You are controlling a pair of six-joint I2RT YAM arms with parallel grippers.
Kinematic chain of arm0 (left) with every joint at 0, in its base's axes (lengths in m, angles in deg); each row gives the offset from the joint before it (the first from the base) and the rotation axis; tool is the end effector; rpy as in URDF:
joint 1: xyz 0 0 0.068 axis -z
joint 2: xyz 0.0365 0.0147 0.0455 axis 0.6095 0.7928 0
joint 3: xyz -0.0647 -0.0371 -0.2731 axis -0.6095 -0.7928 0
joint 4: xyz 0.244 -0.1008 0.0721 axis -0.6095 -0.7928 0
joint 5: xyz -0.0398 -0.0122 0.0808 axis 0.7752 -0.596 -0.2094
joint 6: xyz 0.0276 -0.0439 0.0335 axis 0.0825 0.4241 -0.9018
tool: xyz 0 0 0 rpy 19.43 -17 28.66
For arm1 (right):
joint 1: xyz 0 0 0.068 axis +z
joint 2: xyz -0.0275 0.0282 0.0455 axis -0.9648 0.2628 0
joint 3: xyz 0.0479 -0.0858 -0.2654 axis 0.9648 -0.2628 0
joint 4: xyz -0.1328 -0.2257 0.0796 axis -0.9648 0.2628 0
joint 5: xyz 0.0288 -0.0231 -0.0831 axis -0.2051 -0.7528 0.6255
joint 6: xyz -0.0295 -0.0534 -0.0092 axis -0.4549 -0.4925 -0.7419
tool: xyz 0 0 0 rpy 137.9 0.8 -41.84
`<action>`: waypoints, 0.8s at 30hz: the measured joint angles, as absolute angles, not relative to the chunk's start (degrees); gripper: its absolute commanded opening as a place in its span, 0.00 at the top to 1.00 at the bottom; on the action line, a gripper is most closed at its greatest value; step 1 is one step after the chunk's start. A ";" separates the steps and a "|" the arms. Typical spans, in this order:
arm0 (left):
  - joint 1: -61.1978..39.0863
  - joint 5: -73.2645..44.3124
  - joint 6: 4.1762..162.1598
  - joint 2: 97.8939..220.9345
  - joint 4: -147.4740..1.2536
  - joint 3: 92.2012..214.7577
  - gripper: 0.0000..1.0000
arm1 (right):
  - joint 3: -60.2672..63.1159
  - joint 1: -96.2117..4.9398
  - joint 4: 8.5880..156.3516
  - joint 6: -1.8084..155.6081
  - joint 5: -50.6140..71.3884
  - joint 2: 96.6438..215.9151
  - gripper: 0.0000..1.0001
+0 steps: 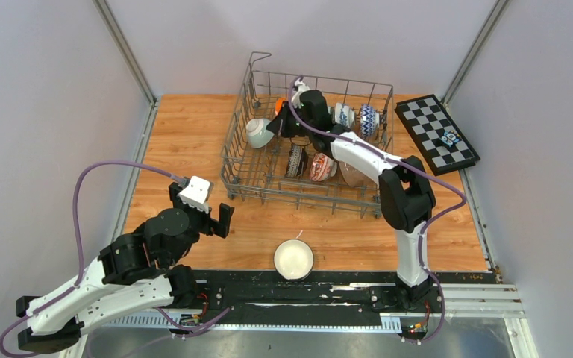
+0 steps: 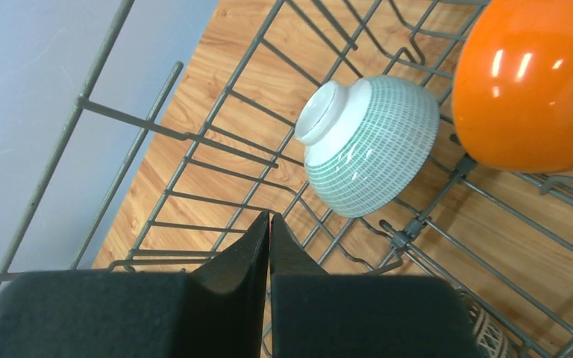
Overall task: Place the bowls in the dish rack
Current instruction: Turn the bowl upside down on the dish rack.
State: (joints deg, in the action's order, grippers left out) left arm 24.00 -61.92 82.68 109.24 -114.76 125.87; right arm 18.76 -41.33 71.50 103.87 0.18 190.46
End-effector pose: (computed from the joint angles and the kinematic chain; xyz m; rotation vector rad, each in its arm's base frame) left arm 0.0727 -0.0725 0.3345 0.3618 1.8123 -0.2267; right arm 0.4214 0.2955 0.2950 -0.2356 1.8966 1.0990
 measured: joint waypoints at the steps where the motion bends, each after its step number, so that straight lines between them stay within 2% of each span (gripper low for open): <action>1: 24.00 -61.89 82.68 109.24 -114.76 125.89 0.00 | 19.24 -40.92 71.94 103.52 0.16 190.81 0.97; 24: 23.70 -61.33 82.66 108.96 -114.76 125.87 0.00 | 35.94 -37.25 87.20 100.67 0.66 204.52 0.97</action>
